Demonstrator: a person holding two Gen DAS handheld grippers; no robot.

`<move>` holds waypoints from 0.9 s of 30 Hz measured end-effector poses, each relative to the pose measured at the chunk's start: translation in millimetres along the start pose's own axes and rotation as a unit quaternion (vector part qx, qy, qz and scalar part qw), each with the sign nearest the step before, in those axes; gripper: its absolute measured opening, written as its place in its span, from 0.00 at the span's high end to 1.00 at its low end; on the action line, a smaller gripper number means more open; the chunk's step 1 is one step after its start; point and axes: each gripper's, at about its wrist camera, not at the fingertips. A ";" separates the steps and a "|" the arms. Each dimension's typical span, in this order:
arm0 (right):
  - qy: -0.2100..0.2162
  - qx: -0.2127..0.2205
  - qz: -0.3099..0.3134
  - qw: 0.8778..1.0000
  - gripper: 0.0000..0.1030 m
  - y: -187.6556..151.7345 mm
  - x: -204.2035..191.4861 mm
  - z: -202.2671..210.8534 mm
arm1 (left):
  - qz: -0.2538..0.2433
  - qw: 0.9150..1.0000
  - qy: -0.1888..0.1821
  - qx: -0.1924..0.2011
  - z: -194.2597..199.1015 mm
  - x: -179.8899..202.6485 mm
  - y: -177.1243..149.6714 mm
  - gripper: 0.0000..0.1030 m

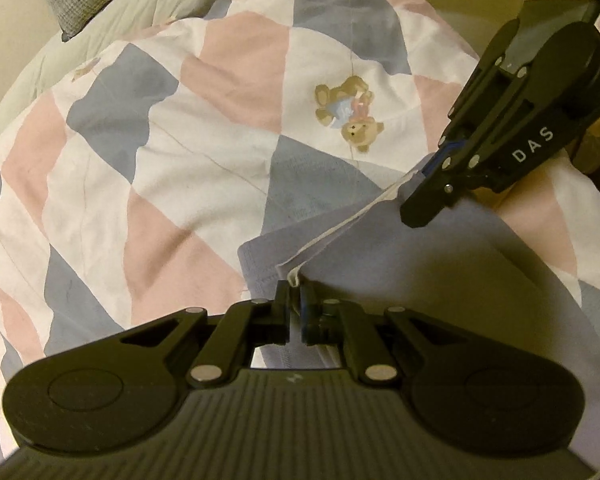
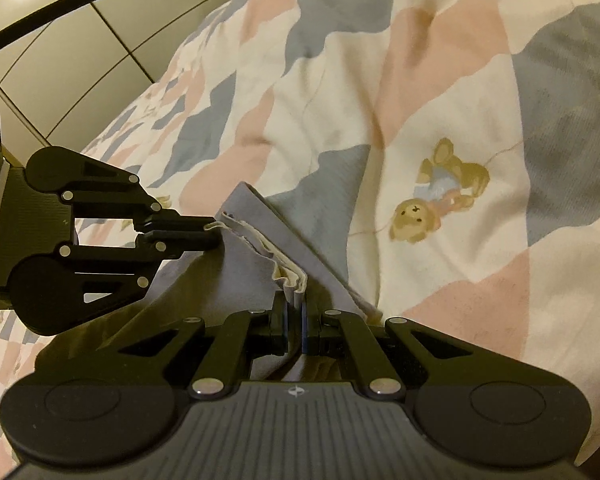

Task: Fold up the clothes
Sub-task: 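Lift the held pants end with both grippers and fold it over the strip, then open both grippers and release the folded pants onto the quilt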

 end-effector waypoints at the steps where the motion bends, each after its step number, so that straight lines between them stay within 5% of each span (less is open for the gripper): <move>1: -0.001 0.000 -0.001 1.000 0.97 -0.2 0.5 -1.1 | 0.001 1.000 0.000 0.000 -0.7 -0.2 -0.4 0.96; 14: -0.065 0.034 0.003 0.997 0.96 -0.3 -4.8 -2.5 | 0.054 0.998 0.025 0.002 11.0 -9.6 -8.6 0.92; 15: -0.071 0.037 0.003 0.997 0.91 -0.2 -5.5 -2.4 | 0.063 0.998 0.029 0.003 15.3 -12.4 -10.0 0.92; 16: -0.100 0.051 0.005 0.994 0.69 1.4 -6.3 1.7 | 0.072 0.997 0.030 0.005 21.0 -14.7 -11.3 0.92; 18: -0.131 0.069 -0.003 0.989 0.64 3.7 -2.4 13.8 | 0.094 0.995 0.025 0.015 34.5 -18.7 -13.8 0.92; 21: -0.099 0.095 -0.031 0.990 0.64 3.5 1.4 34.4 | 0.117 0.993 0.002 0.031 49.4 -18.7 -16.2 0.92; 27: -0.004 0.053 -0.004 0.999 0.75 -13.0 -18.4 20.1 | 0.112 0.994 -0.005 0.012 16.6 0.1 -16.6 0.91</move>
Point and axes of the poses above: each gripper's, at about its wrist camera, not at the fingertips, and z roughly against the way its jaws point, x to its right, y to its top, and after that the axes turned 5 degrees about x, right-handed
